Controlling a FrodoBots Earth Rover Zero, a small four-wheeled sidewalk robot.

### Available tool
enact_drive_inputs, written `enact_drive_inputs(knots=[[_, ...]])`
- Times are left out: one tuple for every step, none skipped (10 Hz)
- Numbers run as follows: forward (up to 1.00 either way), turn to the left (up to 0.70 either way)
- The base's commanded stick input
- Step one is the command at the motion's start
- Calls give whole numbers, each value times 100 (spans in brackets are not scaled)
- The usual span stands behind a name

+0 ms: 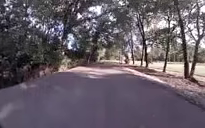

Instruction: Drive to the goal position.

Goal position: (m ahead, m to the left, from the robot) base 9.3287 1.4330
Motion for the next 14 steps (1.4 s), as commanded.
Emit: enact_drive_inputs(knots=[[70, 0], [70, 0], [70, 0], [70, 0], [70, 0], [70, 0], [70, 0], [70, 0], [70, 0], [70, 0], [70, 0], [70, 0], [70, 0], [70, 0]])
